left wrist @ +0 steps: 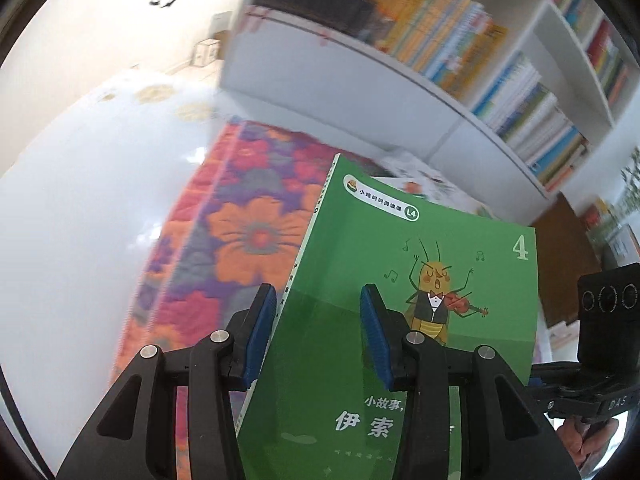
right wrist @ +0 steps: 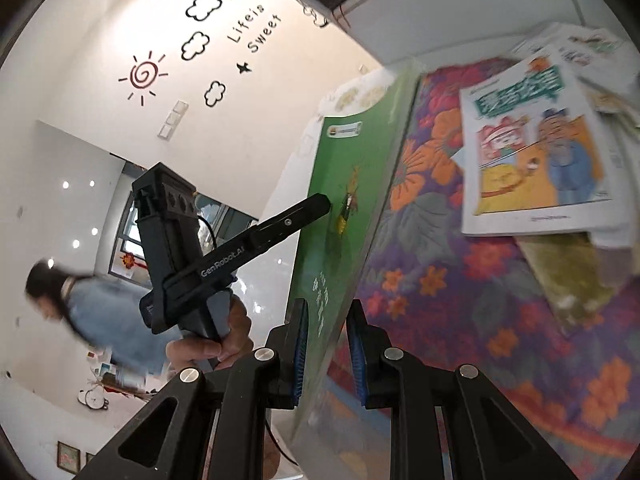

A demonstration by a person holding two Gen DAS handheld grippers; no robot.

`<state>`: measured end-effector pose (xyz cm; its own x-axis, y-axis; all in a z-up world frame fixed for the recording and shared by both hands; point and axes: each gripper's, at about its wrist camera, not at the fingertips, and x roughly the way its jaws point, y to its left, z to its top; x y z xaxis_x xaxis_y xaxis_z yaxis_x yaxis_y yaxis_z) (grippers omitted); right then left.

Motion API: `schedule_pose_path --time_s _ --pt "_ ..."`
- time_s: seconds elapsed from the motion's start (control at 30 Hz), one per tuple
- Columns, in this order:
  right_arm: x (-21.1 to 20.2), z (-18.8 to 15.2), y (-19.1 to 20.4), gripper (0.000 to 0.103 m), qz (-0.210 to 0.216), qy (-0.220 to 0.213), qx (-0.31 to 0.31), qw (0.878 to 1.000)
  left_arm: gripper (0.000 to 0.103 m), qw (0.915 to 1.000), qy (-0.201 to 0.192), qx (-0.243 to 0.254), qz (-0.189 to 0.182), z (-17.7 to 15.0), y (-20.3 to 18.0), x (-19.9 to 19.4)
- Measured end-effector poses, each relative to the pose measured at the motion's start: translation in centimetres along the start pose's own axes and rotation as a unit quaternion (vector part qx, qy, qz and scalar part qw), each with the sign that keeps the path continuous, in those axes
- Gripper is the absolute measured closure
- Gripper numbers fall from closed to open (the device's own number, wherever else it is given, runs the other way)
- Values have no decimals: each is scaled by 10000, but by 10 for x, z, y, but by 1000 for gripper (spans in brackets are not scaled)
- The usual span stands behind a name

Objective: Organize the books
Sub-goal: 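Carry the green book upright and set it down on the quilt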

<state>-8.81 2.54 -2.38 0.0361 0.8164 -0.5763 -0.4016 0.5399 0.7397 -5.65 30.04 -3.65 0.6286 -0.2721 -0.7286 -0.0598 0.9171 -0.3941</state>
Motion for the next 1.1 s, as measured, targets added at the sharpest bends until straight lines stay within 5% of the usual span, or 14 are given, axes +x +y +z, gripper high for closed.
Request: schedule_pose_path --time_s 0.37,1.1 --pt "92 32 -43 83 -140 524 349 9979 63 9983 292 -503 80 4 73 43" --pt "120 37 -61 83 -432 662 388 9961 63 9953 435 -433 751 0 86 63"
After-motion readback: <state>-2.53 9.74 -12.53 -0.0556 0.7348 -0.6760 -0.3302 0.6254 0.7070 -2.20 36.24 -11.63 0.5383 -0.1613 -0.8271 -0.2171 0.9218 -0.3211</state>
